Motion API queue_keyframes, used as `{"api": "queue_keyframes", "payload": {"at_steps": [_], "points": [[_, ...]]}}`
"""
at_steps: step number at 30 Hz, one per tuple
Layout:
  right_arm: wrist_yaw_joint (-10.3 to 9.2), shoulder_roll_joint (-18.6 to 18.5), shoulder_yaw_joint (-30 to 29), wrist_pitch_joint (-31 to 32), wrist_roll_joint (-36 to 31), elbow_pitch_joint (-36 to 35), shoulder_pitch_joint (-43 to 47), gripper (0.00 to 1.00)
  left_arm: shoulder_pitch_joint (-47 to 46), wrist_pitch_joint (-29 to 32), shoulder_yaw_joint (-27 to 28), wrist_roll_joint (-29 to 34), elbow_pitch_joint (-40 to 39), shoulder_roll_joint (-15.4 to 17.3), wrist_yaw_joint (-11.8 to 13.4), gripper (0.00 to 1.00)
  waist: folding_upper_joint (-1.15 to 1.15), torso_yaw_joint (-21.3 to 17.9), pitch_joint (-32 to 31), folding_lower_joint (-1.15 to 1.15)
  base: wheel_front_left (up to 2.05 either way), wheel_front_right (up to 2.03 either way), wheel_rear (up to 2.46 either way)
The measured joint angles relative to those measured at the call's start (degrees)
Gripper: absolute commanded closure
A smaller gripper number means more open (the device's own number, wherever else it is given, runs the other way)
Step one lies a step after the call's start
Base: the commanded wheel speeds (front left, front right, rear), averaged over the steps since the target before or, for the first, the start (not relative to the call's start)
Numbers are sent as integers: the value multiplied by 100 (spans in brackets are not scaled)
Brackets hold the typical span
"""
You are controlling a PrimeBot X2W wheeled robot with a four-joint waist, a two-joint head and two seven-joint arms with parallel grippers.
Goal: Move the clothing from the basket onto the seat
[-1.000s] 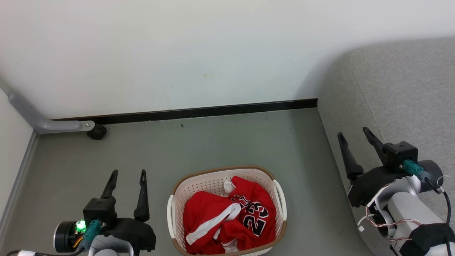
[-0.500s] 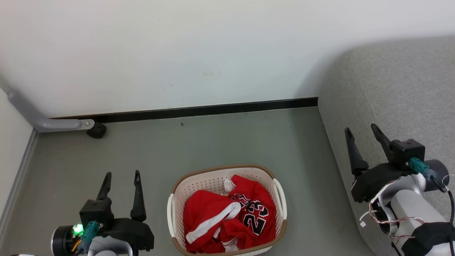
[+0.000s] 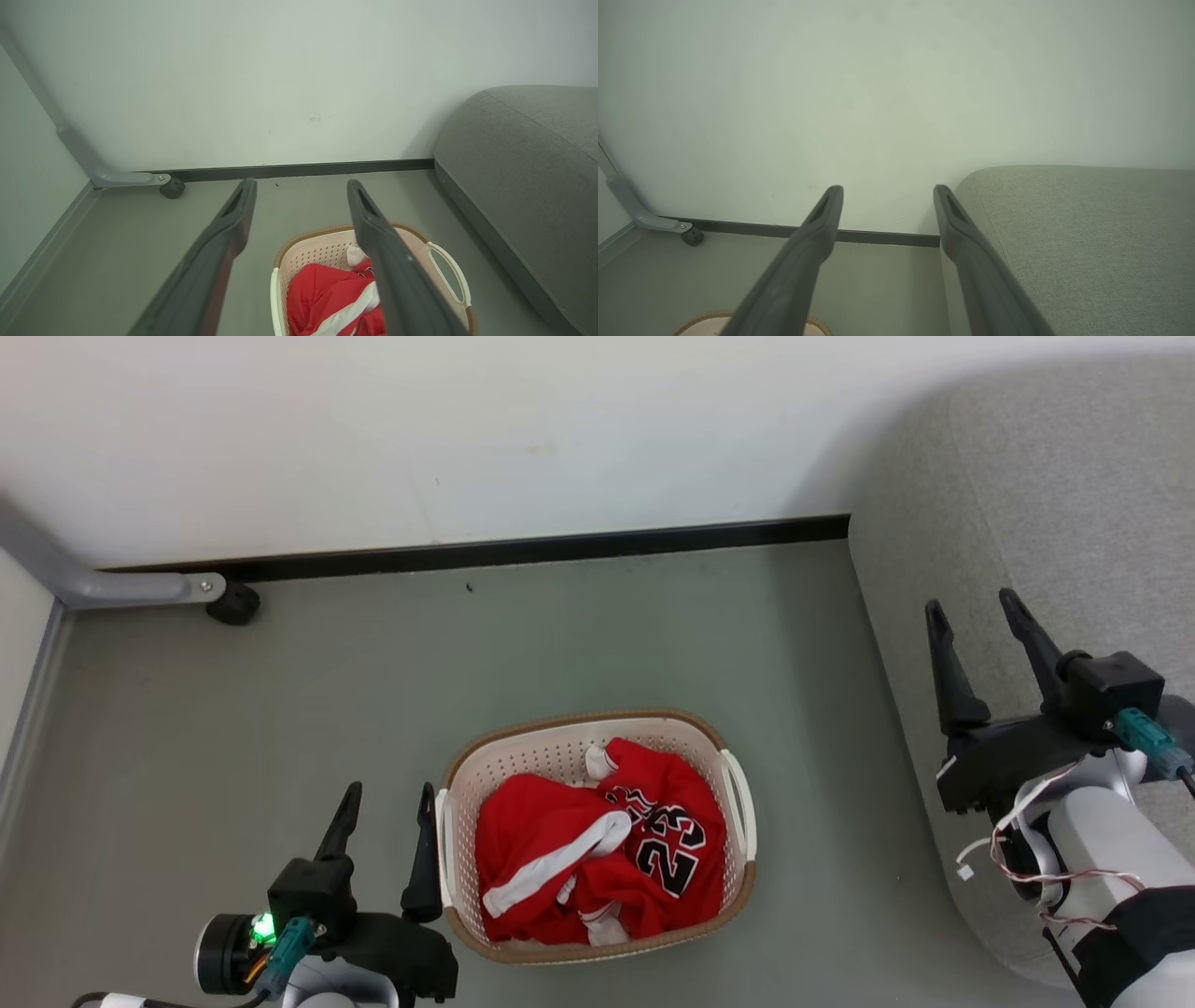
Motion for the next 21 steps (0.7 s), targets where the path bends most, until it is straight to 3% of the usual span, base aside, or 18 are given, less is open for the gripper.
{"api": "queue_keyframes", "payload": {"at_steps": [16, 21], "points": [[-25, -231, -233, -2, -357, -1054, -751, 0, -714, 0, -520, -312, 330, -120, -280, 0, 0, 25, 1213, 1, 0, 0, 0], [-25, -240, -227, -4, -506, -1259, -957, 0, -1107, 0, -1056, -793, 360, -114, -261, 0, 0, 9, 1623, 1, 0, 0, 0]]}}
